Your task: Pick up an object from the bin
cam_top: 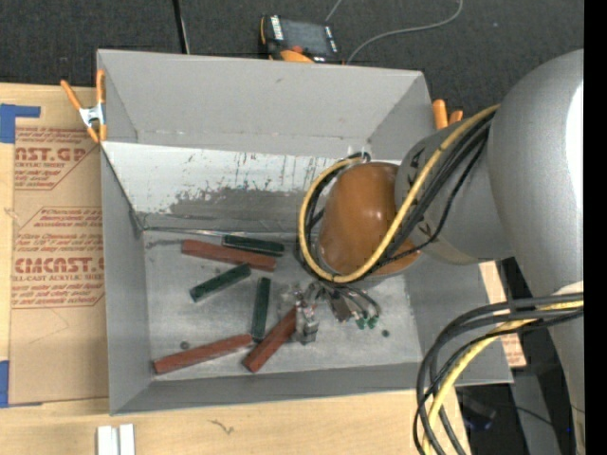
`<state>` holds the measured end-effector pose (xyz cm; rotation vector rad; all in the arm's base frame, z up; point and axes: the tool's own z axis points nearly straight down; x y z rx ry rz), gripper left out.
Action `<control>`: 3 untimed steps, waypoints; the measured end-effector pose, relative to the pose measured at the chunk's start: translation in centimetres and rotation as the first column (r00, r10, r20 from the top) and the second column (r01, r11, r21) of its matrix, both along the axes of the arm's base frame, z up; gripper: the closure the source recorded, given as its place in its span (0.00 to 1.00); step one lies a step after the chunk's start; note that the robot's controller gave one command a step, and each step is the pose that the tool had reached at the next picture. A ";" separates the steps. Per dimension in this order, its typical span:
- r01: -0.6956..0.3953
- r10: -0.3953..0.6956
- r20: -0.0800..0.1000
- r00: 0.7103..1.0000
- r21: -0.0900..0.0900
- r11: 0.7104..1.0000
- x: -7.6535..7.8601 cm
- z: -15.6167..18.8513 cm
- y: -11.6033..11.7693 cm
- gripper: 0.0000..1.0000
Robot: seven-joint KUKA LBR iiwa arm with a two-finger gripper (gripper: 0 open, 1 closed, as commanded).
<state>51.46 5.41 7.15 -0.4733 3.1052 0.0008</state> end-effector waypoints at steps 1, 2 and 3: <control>-0.002 0.002 0.011 1.000 0.000 1.000 0.7 16.0 -0.7 1.00; -0.003 0.003 0.002 1.000 0.000 1.000 0.5 15.5 -0.7 0.00; -0.582 0.582 -0.004 0.813 0.003 0.813 -0.3 3.6 -0.5 0.00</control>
Offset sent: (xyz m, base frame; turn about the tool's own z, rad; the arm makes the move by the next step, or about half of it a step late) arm 0.0043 -0.0079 0.1554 -0.0023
